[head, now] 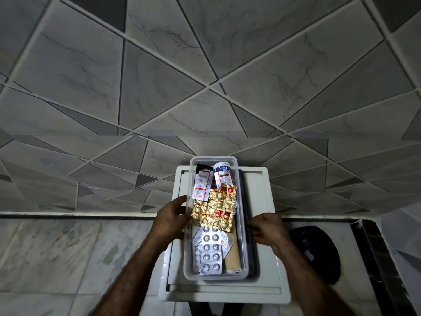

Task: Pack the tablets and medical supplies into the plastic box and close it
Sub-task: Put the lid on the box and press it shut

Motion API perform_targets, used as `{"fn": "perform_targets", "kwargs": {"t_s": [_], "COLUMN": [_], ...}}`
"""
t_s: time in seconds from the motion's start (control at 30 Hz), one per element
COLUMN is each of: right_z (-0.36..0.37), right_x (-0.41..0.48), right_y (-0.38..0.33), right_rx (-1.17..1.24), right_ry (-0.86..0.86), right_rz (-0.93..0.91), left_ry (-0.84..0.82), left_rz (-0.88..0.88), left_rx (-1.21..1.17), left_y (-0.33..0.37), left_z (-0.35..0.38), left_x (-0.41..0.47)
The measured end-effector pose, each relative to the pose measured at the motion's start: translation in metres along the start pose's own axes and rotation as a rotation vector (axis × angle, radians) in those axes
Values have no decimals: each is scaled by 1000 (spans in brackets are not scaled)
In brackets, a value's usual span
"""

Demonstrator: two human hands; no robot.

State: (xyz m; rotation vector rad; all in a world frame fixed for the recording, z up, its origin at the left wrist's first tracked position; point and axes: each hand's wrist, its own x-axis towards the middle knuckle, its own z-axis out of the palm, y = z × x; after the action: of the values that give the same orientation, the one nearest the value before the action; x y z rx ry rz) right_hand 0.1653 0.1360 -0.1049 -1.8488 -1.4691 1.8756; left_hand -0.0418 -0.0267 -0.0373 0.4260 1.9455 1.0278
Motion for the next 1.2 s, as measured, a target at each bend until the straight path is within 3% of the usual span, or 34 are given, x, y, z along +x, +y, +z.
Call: {"fn": "perform_targets", "kwargs": {"t_s": [0.33, 0.73, 1.0, 1.2], "right_z": [-35, -66, -45, -16], "right_x": [-12, -54, -99, -127], "right_y": [-9, -60, -85, -97], "right_rx": [96, 23, -182, -336], "right_ry": [40, 233, 370, 345], "right_rz": [-86, -378, -561, -656], "left_ry": [-3, -22, -52, -68], "left_rz": [-24, -3, -7, 9], "left_rx": [18, 39, 14, 10], "left_y": [-7, -11, -11, -9], "left_z": [-11, -2, 9, 16], "left_x": [1, -1, 0, 4]}}
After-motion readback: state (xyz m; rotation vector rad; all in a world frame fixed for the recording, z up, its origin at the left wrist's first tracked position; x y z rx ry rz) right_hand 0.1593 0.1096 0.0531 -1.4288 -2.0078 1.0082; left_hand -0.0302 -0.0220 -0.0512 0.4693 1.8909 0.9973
